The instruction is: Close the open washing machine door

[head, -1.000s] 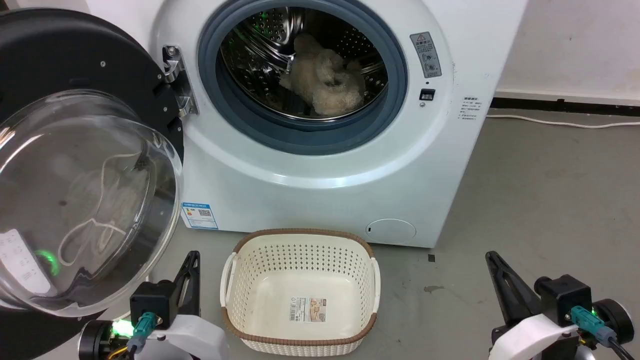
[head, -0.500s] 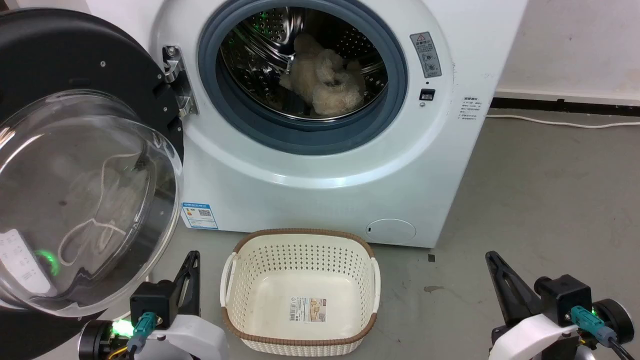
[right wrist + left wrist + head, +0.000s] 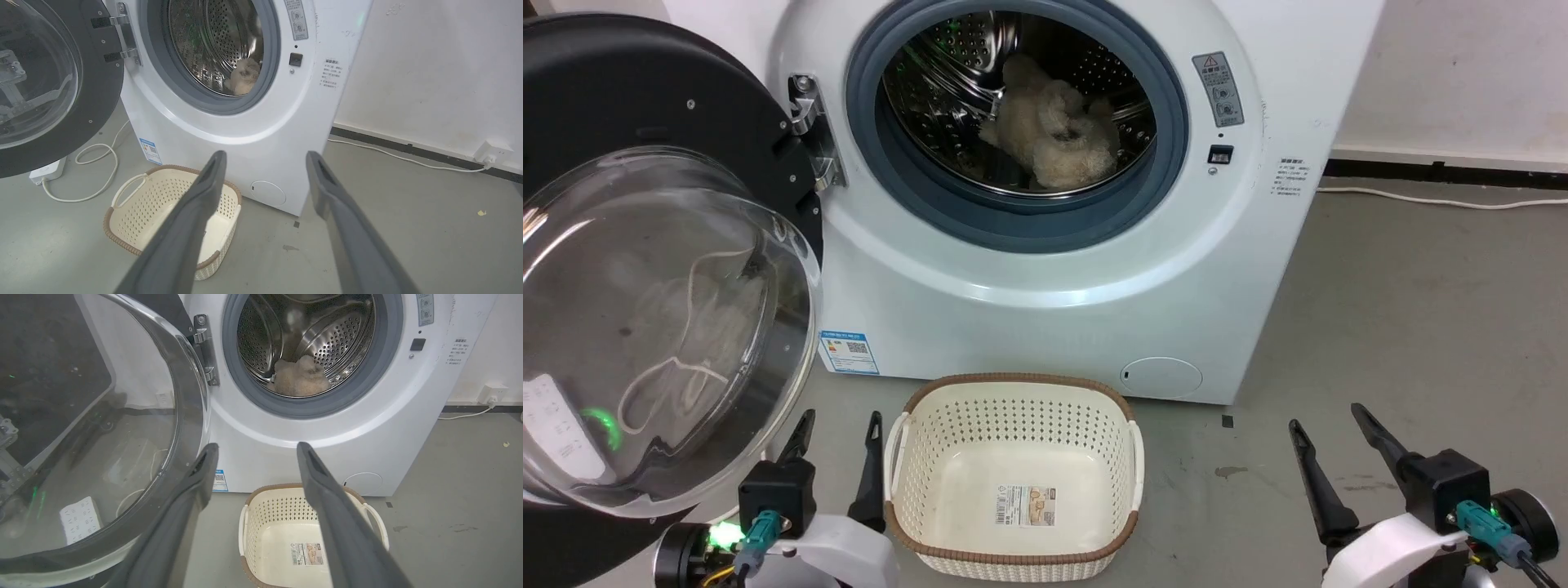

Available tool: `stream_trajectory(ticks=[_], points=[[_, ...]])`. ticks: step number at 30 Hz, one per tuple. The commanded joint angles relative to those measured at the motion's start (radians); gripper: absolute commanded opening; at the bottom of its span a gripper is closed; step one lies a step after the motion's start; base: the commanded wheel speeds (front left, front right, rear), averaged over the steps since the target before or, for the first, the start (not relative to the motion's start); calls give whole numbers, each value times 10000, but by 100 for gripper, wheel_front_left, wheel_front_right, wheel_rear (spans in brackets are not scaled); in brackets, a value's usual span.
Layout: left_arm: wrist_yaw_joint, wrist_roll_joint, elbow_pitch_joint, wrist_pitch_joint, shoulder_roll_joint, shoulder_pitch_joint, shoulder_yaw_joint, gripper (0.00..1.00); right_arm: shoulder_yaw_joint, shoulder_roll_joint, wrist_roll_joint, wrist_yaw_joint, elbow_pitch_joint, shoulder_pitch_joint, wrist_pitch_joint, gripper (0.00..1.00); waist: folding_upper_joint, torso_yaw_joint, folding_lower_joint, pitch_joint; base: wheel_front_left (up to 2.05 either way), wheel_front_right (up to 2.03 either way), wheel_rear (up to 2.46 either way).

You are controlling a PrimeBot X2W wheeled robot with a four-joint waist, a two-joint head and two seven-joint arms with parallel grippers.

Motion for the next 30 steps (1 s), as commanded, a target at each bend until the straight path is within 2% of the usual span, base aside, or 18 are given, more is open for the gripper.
stream_trajectory(ticks=[1, 7, 17, 20, 30], points=[[25, 11, 18, -93, 0, -15, -37, 100, -31, -34, 106, 0, 13, 35, -85, 100, -1, 2, 0, 3, 0, 0, 0], [72, 21, 41, -219, 6, -24, -132, 100, -69, -79, 135, 1, 33, 82, -213, 100, -1, 64, 0, -2, 0, 0, 0], [162, 1, 116, -616, 118, 53, -476, 100, 82, -180, 277, 2, 69, 340, -610, 100, -1, 1108, 0, -177, 0, 0, 0], [316, 9, -4, -762, 134, 147, -578, 100, 434, -370, 392, 2, 171, 213, -756, 100, -1, 1499, 0, -76, 0, 0, 0], [585, -1, -220, -971, 169, 359, -692, 100, 975, -668, 665, 3, 360, -72, -964, 100, -1, 1987, 0, 30, 0, 0, 0]])
